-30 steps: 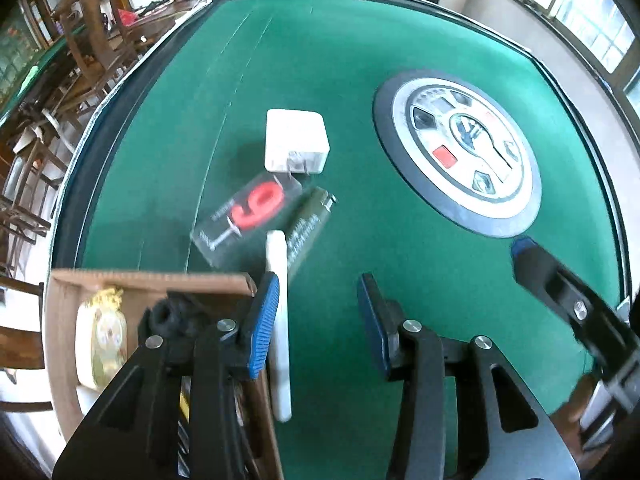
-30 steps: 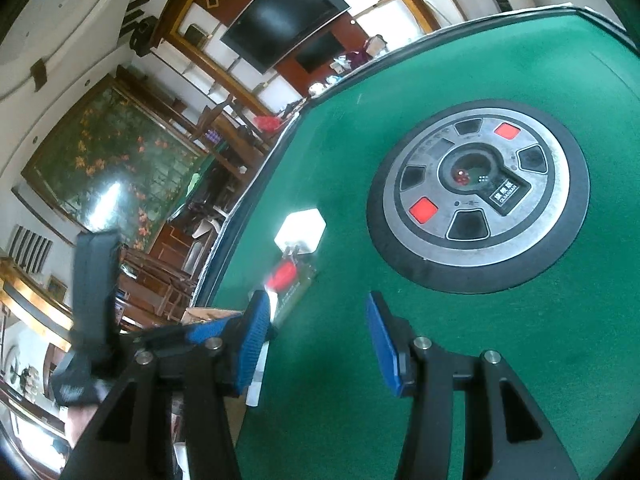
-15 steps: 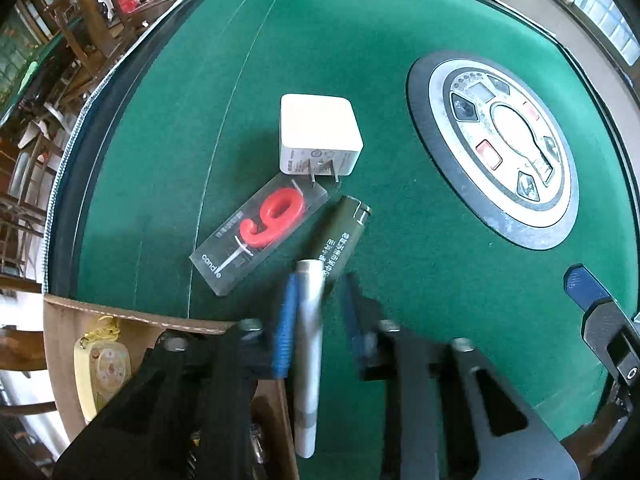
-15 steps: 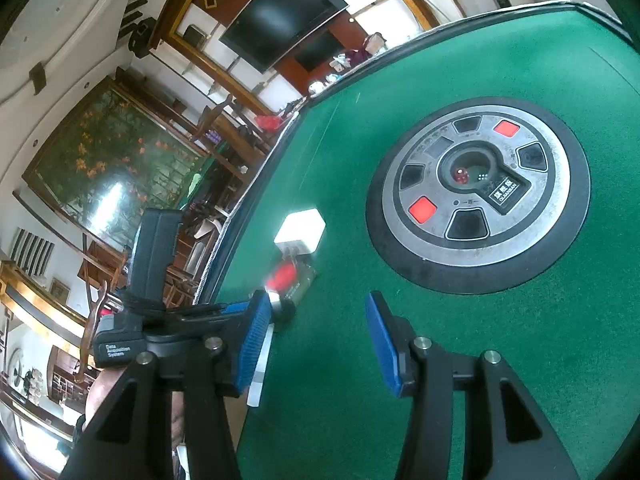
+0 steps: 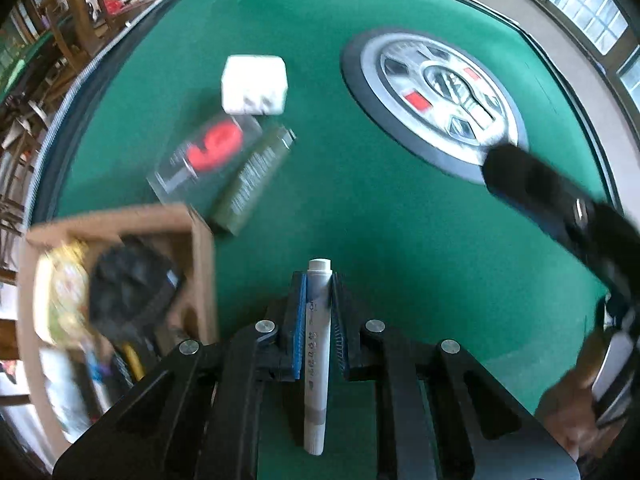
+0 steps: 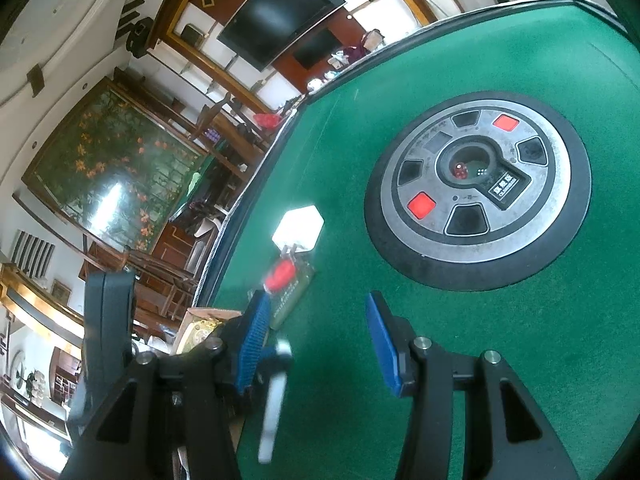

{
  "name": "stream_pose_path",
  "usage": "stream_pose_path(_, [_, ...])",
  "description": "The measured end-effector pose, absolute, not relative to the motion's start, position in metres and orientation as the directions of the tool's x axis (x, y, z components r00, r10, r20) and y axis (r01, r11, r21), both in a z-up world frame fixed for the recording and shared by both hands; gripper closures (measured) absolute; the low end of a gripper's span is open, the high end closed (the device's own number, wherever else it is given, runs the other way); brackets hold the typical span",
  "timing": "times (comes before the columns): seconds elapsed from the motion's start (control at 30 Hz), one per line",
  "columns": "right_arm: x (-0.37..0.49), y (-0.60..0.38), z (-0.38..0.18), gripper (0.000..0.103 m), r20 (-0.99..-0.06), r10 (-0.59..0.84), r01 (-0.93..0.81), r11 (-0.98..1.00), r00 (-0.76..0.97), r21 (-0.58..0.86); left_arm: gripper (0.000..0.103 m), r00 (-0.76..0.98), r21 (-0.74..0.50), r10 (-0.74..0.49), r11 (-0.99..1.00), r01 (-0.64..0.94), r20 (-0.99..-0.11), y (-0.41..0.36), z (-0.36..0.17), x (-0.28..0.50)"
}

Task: Organize rigid objects
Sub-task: 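Carry the white marker into the tray with the left gripper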

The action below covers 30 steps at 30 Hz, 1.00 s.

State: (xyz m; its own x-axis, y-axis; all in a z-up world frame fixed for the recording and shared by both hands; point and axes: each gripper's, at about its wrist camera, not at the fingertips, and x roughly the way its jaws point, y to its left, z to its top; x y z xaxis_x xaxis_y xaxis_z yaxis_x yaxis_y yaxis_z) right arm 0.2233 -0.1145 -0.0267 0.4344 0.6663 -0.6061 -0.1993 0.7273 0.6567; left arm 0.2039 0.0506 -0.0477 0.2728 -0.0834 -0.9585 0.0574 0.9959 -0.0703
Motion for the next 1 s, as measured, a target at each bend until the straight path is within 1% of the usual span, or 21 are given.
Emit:
stream_pose_path(0.1, [0.222, -0.112, -0.027, 0.053, -0.609, 0.667, -0.205, 0.729, 0.43, 0.653, 0.091, 0.255, -0.081, -0.098, 0.994, 0.073, -0.962, 0.043, -0.053, 0.193])
stream_pose_path(0.13, [0.222, -0.111, -0.026, 0.053, -0.609, 0.666, -0.209, 0.73, 0.431, 0.65, 0.09, 0.254, -0.075, -0.093, 0.994, 0.082, -0.963, 0.043, -0.054, 0.191])
stream_pose_path(0.4, [0.221, -0.108, -0.029, 0.053, -0.618, 0.662, -0.21, 0.736, 0.425, 0.644, 0.089, 0.266, -0.023, -0.048, 0.995, 0.097, -0.963, 0.046, -0.055, 0.146])
stream_pose_path(0.57, [0.217, -0.096, -0.029, 0.053, -0.63, 0.66, -0.238, 0.743, 0.409, 0.625, 0.09, 0.305, -0.022, -0.04, 0.998, 0.061, -0.951, 0.045, -0.053, 0.126])
stream_pose_path(0.67, [0.216, -0.091, -0.031, 0.053, -0.633, 0.665, -0.249, 0.741, 0.395, 0.623, 0.091, 0.325, -0.081, -0.087, 0.996, 0.033, -0.942, 0.05, -0.052, 0.113])
stream_pose_path(0.73, [0.215, -0.086, -0.035, 0.053, -0.64, 0.669, -0.254, 0.74, 0.378, 0.623, 0.091, 0.359, -0.123, -0.118, 0.992, 0.01, -0.926, 0.058, -0.046, 0.102])
stream_pose_path(0.8, [0.215, -0.081, -0.038, 0.053, -0.648, 0.671, -0.26, 0.739, 0.361, 0.621, 0.091, 0.388, -0.189, -0.174, 0.982, -0.001, -0.905, 0.07, -0.037, 0.09])
stream_pose_path(0.93, [0.214, -0.07, -0.045, 0.053, -0.666, 0.673, -0.269, 0.74, 0.322, 0.617, 0.091, 0.421, -0.274, -0.234, 0.961, -0.037, -0.876, 0.094, -0.023, 0.07])
stream_pose_path(1.0, [0.216, -0.061, -0.049, 0.054, -0.691, 0.657, -0.268, 0.754, 0.301, 0.6, 0.091, 0.437, -0.313, -0.264, 0.949, -0.044, -0.86, 0.11, -0.012, 0.064])
